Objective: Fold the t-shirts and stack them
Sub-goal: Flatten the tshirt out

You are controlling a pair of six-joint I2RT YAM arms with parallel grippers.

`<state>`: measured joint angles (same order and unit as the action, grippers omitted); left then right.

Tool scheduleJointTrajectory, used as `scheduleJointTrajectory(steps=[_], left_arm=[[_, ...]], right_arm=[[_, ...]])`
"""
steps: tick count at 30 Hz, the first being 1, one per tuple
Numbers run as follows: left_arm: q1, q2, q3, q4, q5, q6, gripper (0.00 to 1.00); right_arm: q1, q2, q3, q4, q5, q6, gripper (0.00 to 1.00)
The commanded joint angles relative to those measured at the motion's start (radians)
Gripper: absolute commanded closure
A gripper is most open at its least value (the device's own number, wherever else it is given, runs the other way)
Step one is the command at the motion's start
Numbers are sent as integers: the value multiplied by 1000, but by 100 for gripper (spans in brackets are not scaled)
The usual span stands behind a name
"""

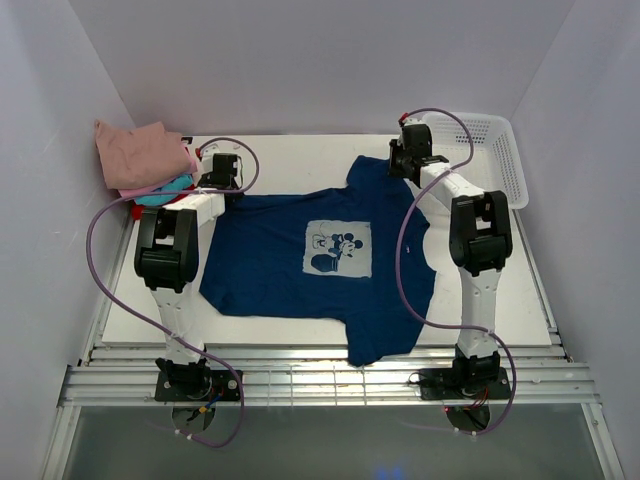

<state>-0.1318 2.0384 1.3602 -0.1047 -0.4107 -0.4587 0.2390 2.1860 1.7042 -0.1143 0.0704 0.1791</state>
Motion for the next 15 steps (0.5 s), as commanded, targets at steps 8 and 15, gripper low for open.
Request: scheduleJointTrajectory(steps=[8, 15], left_arm=[[12, -26, 34, 11, -16, 17, 60], [14, -37, 25, 17, -10, 17, 61]], right_arm=[[-58, 175, 286, -15, 52, 46, 67], [-101, 285, 420, -4, -130, 112, 60]])
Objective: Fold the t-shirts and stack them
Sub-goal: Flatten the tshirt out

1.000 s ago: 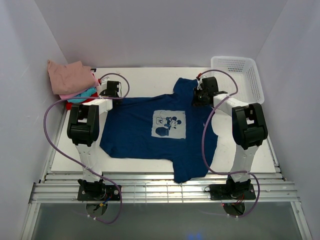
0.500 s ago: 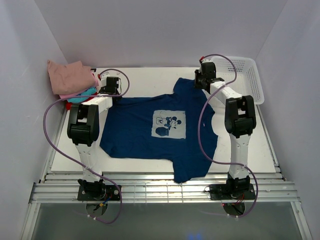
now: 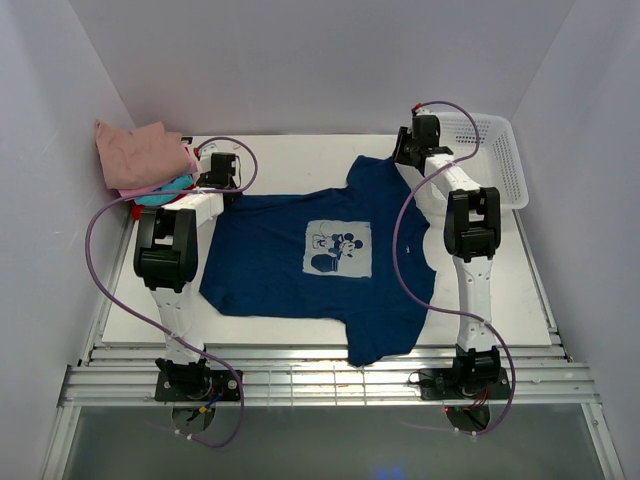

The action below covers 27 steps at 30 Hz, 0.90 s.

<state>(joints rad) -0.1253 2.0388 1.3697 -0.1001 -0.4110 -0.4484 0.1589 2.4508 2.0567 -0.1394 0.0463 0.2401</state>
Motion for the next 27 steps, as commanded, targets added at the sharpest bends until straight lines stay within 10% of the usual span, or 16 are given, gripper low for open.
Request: scheduleJointTrajectory(steps=[1, 27], left_arm=[[7, -35, 15, 14, -11, 8, 61], [7, -22, 20, -7, -5, 1, 62]], right_arm=[[-25, 23, 66, 33, -135, 80, 60], [-52, 114, 68, 97, -353, 212, 59]])
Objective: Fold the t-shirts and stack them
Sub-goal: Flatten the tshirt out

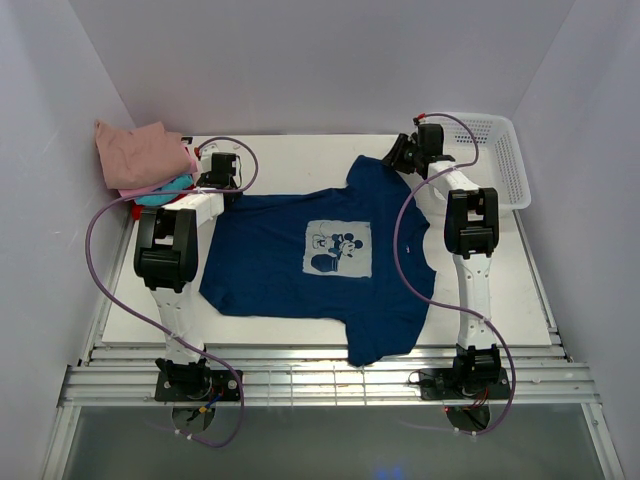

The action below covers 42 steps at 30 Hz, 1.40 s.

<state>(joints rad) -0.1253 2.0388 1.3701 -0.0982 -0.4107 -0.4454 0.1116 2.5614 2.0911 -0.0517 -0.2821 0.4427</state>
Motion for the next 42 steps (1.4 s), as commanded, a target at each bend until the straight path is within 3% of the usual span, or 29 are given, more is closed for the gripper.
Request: scheduleJointTrajectory(steps=[1, 4, 8, 11, 12, 17, 20, 23, 25, 30, 31, 35, 42], left_arm=[[7, -22, 20, -14, -4, -9, 62], [7, -16, 17, -28, -4, -18, 63], [7, 1, 27, -57, -4, -21, 73], [9, 12, 37, -80, -2, -27, 83], [7, 17, 40, -87, -4, -30, 84], [7, 34, 46, -110, -7, -35, 88], [7, 28, 35, -118, -11, -44, 79], [7, 12, 15, -112, -14, -52, 76], [7, 6, 7, -104, -20, -49, 98], [7, -5, 11, -106, -23, -45, 100], [7, -8, 9, -104, -22, -44, 91], [7, -31, -5, -103, -33, -52, 73], [7, -61, -42, -94, -51, -61, 56]], right_arm=[[-4, 5, 34, 7, -29, 8, 59], [-4, 20, 43, 7, -54, 10, 61], [-4, 39, 69, 10, -80, 17, 72], [-4, 43, 73, 24, -91, 25, 90], [-4, 40, 72, 30, -94, 25, 92], [-3, -16, -3, 110, -115, 21, 92], [-4, -32, 3, 92, -112, 4, 92], [-4, -41, 4, 81, -109, -6, 92], [-4, -53, -3, 81, -108, -7, 92], [-4, -79, -37, 90, -117, -15, 92], [-4, -81, -36, 84, -118, -16, 92], [-4, -84, -34, 70, -118, -30, 92], [-4, -89, -52, 65, -124, -39, 92]])
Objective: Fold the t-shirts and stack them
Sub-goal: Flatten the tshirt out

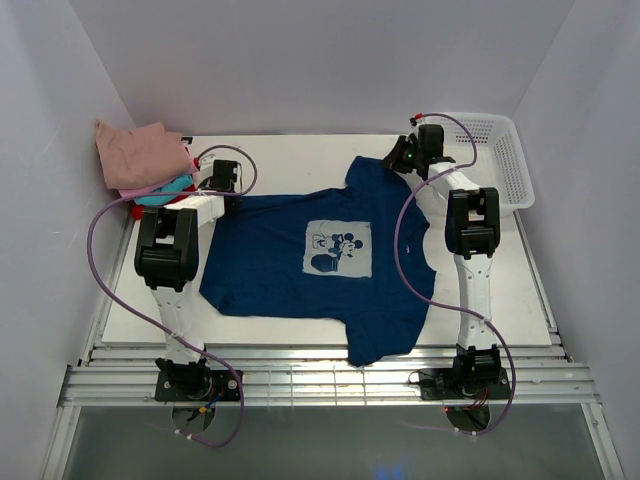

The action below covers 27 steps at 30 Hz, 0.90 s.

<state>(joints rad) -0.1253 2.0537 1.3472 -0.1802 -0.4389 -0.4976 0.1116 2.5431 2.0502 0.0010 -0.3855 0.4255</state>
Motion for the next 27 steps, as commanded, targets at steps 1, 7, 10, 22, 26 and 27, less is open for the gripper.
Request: scheduleJointTrajectory(steps=[1, 7, 10, 22, 26, 27], left_arm=[[7, -75, -19, -13, -23, -9, 56], [9, -76, -34, -16, -17, -22, 53], [9, -78, -43, -2, -14, -16, 53], [9, -21, 10, 11, 29, -12, 100], [10, -10, 61, 7, 40, -2, 100], [9, -12, 73, 2, 35, 1, 100]], right_arm=[[-4, -70, -13, 13, -21, -22, 92], [-4, -73, -19, 8, -27, -30, 92], [-4, -76, -22, 7, -26, -31, 92], [-3, -83, -35, 8, -26, -36, 92], [-3, -84, -30, 4, -30, -40, 92], [-3, -89, -27, 1, -32, -44, 92]])
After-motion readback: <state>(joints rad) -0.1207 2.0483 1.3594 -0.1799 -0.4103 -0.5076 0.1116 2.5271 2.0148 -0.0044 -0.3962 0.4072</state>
